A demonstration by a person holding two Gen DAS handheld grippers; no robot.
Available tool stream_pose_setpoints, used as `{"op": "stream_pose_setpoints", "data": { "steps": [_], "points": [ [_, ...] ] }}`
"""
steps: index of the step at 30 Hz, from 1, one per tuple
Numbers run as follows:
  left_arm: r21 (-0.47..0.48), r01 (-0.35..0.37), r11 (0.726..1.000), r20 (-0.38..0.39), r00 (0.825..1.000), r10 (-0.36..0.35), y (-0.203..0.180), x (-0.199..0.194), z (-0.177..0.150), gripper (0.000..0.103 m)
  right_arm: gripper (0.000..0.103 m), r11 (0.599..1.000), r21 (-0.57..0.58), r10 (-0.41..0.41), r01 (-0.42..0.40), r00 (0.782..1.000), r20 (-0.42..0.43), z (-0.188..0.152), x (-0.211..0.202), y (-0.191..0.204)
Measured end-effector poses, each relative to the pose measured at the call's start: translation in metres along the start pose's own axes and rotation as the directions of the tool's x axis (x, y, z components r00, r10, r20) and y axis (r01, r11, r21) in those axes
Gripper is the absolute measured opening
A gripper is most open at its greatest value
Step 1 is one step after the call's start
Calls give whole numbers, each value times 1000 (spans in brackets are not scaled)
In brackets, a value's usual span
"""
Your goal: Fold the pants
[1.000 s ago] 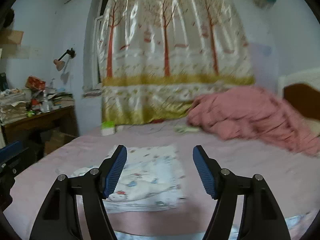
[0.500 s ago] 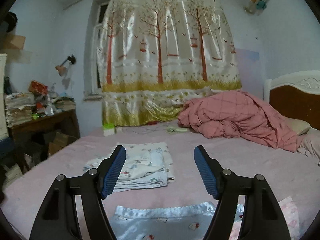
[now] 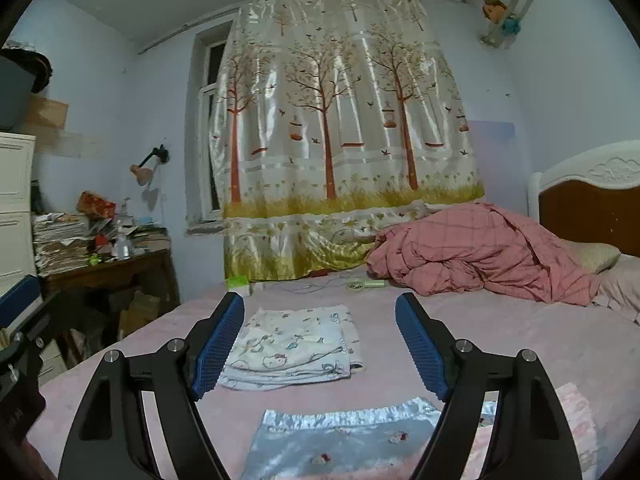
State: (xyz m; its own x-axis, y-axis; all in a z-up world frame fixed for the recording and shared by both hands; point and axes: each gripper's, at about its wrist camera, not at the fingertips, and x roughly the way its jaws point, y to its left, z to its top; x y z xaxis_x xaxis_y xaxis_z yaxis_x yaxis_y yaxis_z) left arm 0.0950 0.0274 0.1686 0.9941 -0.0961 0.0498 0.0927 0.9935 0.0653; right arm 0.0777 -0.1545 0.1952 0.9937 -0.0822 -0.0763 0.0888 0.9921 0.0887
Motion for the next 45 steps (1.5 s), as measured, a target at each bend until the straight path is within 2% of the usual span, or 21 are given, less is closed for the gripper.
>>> {"op": "stream_pose_setpoints", "data": {
  "steps": [4,7,9,12,14,18,20,21,23,24,25,26,35,40,45],
  "points": [
    [3,-28,1000,28,999,28,13,41,-27,68,80,997,-43,-64,66,997,41,-26,42,4],
    [-5,-28,1000,3,1000,28,20,72,-47,70,80,997,-26,-68,68,998,17,-41,85,2],
    [-25,-30,999,3,1000,30,28,94,-62,78,80,998,-12,-60,60,998,17,-49,108,1],
    [6,-51,999,4,999,51,28,112,-85,92,80,997,-51,-54,55,998,21,-66,135,7],
    [9,-47,999,2,999,47,29,119,-105,103,85,995,-85,-52,54,998,17,-82,148,11],
    [64,-17,998,-65,998,21,19,129,-144,103,87,997,-56,-61,60,998,-26,-127,168,6],
    [138,-20,990,-56,998,28,11,129,-154,103,87,996,-59,-66,62,995,-77,-149,181,5],
    [146,-29,989,-44,998,36,11,129,-155,103,87,995,-71,-71,63,992,-108,-156,188,7],
    [112,-32,993,-58,998,39,14,132,-158,103,88,994,-94,-73,60,989,-132,-158,195,10],
    [100,-31,994,-76,996,39,16,136,-161,103,91,993,-100,-69,56,990,-127,-159,194,11],
    [96,-31,995,-100,994,40,18,140,-165,103,102,993,-106,-67,55,990,-120,-161,193,12],
    [91,-30,995,-127,991,42,18,144,-168,103,102,992,-113,-70,58,991,-113,-164,192,13],
    [63,-25,998,-161,986,35,24,150,-171,103,102,987,-154,-60,40,990,-130,-170,194,22],
    [72,-30,997,-173,984,42,24,153,-171,103,102,990,-140,-52,31,987,-149,-170,198,19],
    [31,-33,999,-195,980,38,35,160,-173,103,102,993,-118,-51,32,985,-162,-170,200,15]
  ]
}}
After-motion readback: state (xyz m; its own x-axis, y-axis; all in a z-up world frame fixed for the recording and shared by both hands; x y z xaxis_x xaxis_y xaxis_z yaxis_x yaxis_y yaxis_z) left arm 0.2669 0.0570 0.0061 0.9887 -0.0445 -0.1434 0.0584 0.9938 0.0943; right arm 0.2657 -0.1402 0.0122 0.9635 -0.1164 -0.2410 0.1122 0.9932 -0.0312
